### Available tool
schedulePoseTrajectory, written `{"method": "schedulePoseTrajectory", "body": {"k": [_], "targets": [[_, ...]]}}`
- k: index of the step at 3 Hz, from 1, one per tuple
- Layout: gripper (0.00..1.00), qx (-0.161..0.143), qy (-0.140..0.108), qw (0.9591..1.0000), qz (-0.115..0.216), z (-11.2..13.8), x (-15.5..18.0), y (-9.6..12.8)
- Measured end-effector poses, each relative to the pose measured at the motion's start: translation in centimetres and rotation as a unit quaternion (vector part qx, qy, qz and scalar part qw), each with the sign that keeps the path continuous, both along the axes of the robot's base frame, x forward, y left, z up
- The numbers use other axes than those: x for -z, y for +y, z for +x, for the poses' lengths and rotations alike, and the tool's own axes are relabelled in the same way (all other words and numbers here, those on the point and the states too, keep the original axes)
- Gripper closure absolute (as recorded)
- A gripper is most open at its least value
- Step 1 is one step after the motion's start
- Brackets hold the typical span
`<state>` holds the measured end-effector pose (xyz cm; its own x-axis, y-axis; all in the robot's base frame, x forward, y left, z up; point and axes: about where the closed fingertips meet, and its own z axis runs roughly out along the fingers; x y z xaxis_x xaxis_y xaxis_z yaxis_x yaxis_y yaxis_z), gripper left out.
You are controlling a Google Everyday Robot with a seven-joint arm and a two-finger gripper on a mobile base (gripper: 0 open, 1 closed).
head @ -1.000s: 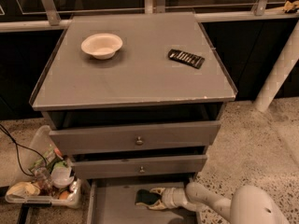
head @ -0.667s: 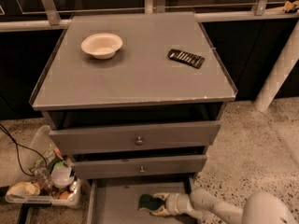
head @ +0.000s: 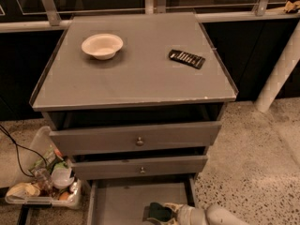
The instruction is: Pick sponge from bottom drawer and place on counter
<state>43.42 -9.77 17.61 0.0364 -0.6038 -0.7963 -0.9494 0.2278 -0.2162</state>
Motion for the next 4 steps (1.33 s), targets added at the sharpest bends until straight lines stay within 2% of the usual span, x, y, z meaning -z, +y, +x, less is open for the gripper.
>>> {"method": "schedulePoseTrajectory", "body": {"k": [1,2,4], "targets": [[1.00,0.007,-0.026,0.9996,-0.002,-1.3,-4.4,-2.3],[1.00,-0.001,-0.049,0.9986,-0.019,-1.7,-9.7,-4.0],[1.00,-0.003,-0.106,0.9932,-0.050,-2.1,-21.6,-6.2]]}}
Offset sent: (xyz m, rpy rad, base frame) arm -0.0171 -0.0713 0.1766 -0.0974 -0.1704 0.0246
